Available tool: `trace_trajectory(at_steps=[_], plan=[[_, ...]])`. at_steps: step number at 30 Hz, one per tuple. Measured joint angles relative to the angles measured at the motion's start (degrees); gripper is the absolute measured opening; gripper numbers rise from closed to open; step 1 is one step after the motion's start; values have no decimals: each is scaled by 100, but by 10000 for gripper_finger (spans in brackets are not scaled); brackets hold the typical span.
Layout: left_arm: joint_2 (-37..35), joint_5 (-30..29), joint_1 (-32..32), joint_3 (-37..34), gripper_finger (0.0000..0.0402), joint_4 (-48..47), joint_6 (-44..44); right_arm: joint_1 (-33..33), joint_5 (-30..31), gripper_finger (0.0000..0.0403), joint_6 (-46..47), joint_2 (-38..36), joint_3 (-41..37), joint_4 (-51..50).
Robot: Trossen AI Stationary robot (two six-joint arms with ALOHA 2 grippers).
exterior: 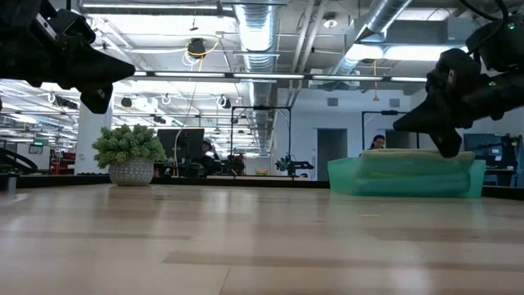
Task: Fold microfiber towels
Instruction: Return to Home Position
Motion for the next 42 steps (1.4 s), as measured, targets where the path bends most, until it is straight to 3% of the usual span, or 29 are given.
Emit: trace_trajectory(at_steps=[30,42], plan=[[0,4,0,-9,0,1,4,34,2,33,7,-38,-2,-80],[-2,4,0,-9,0,2,2,889,-1,33,17,-1640,-4,-539]])
